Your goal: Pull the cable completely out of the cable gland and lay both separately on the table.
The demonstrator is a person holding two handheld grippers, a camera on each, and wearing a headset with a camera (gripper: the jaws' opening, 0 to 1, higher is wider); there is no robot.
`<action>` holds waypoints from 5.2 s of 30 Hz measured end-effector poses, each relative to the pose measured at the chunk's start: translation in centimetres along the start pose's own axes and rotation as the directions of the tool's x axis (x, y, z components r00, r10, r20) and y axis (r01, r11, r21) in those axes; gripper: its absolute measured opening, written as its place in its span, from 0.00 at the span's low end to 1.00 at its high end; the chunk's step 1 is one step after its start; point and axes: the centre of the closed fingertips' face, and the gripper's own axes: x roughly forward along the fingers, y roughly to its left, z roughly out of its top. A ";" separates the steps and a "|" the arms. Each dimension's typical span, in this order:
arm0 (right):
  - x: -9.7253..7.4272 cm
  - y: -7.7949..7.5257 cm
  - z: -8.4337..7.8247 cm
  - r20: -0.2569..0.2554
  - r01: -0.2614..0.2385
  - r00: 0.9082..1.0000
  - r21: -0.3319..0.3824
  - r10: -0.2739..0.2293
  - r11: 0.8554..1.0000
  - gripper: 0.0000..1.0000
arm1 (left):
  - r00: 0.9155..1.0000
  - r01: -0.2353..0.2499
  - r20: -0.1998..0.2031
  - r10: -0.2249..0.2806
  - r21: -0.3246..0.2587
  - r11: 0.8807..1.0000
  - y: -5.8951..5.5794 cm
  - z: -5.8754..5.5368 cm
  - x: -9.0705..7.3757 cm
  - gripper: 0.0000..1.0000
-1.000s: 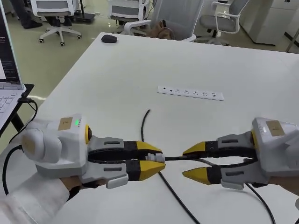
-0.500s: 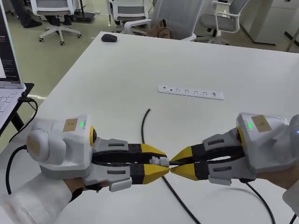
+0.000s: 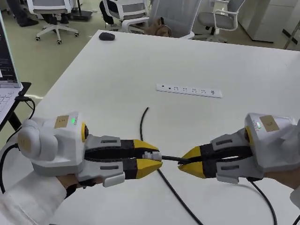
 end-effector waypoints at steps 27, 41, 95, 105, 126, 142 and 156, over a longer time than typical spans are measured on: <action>-1.3 -1.3 -2.1 -0.019 0.107 0.994 0.082 -0.106 0.991 0.21 | 1.000 -0.006 -0.019 0.006 0.018 1.000 -0.1 0.6 0.1 0.17; 0.5 0.1 2.6 0.080 0.020 0.997 -0.043 -0.016 0.999 0.12 | 0.999 0.031 -0.040 -0.031 0.018 0.999 -0.4 0.1 1.3 0.17; -2.0 -0.3 -0.5 0.095 0.069 0.992 0.124 -0.081 0.990 0.03 | 0.997 -0.058 -0.049 0.058 -0.002 0.998 1.0 -0.4 -0.8 0.17; -1.2 -0.3 -1.0 0.051 0.077 0.995 0.116 -0.083 0.990 0.15 | 0.998 -0.029 -0.051 0.029 0.006 1.000 0.3 0.0 -0.2 0.17; 1.7 0.2 2.9 0.108 0.001 0.994 -0.013 0.000 1.000 0.04 | 0.997 -0.014 -0.072 0.014 0.001 1.000 -0.3 -0.5 0.5 0.17; 1.3 -0.1 0.3 0.093 -0.007 0.996 0.049 0.003 0.999 0.03 | 0.996 -0.036 -0.084 0.034 -0.019 0.999 0.4 -1.3 -0.7 0.17; 1.8 -0.9 -2.7 0.079 0.007 0.997 0.130 -0.017 0.991 0.03 | 0.988 -0.128 -0.090 0.125 -0.032 0.991 1.4 -2.0 -4.3 0.17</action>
